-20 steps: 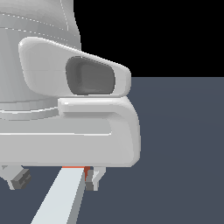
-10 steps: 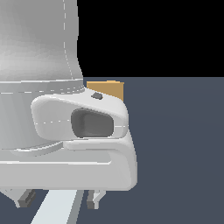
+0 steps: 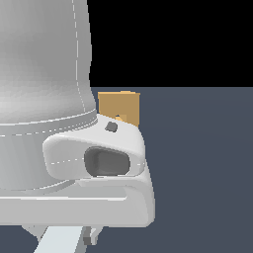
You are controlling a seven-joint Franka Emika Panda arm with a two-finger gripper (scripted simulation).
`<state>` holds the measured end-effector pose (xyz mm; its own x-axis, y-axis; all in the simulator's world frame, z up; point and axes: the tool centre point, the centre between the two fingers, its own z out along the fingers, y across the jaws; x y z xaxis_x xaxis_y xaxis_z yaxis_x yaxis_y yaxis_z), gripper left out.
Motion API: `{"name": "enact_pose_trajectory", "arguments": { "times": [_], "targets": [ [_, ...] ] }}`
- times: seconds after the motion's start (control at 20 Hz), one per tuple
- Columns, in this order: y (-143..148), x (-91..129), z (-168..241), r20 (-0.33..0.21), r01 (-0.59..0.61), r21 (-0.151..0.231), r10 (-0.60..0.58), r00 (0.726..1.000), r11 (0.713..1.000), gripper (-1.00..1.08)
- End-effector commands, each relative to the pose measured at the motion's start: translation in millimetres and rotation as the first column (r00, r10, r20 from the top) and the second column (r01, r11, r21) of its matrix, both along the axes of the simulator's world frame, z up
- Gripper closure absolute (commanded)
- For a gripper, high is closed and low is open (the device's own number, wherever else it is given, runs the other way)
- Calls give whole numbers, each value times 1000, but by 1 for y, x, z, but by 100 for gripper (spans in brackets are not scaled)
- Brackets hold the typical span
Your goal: Insert the peg into the horizontal hole in a box.
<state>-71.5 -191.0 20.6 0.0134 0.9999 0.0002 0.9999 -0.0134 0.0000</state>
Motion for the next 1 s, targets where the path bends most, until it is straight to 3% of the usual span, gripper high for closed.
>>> {"name": "enact_pose_trajectory", "arguments": {
  "times": [0.0,0.55,0.95],
  "targets": [
    [0,0,0,0,0,0,0,1000,1000,108],
    [10,4,1,0,-10,0,10,1000,1000,108],
    [72,27,9,0,-69,-1,69,998,998,108]
  ]
}}
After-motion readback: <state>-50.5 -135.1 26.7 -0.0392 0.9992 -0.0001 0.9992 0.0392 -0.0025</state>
